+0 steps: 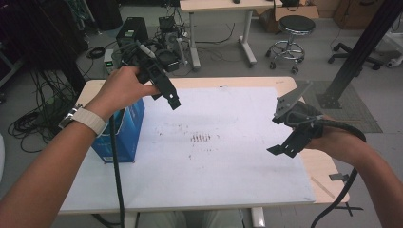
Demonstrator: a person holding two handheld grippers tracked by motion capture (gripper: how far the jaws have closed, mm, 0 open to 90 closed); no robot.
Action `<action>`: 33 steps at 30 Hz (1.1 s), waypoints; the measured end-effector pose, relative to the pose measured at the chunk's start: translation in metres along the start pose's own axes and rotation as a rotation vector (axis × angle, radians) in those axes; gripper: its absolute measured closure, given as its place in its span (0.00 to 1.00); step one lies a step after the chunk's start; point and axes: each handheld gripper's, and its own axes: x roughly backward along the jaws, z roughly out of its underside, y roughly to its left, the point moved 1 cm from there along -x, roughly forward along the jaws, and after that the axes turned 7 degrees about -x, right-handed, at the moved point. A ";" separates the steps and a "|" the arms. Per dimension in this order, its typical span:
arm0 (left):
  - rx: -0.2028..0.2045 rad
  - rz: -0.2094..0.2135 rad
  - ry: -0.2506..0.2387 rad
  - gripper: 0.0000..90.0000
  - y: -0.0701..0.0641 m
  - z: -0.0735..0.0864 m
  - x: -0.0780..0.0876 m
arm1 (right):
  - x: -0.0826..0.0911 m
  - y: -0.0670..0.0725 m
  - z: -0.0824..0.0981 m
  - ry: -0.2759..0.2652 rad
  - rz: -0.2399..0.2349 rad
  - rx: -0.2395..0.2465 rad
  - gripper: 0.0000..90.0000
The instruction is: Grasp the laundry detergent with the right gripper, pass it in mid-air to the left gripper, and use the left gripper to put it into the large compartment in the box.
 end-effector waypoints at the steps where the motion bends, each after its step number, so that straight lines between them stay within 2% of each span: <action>1: -0.006 0.003 0.002 0.09 -0.001 -0.001 -0.001 | 0.000 0.000 0.000 0.004 0.001 0.004 0.07; 9: -0.065 0.031 0.017 0.09 -0.004 -0.007 -0.006 | 0.004 -0.001 -0.004 0.011 0.007 0.003 0.07; 19: -0.129 0.045 0.040 0.09 -0.007 -0.010 -0.010 | 0.001 -0.002 -0.011 0.033 0.003 0.015 0.07; 33: -0.192 0.060 0.012 0.09 -0.012 -0.010 -0.008 | 0.003 -0.004 -0.021 0.043 0.007 0.035 0.07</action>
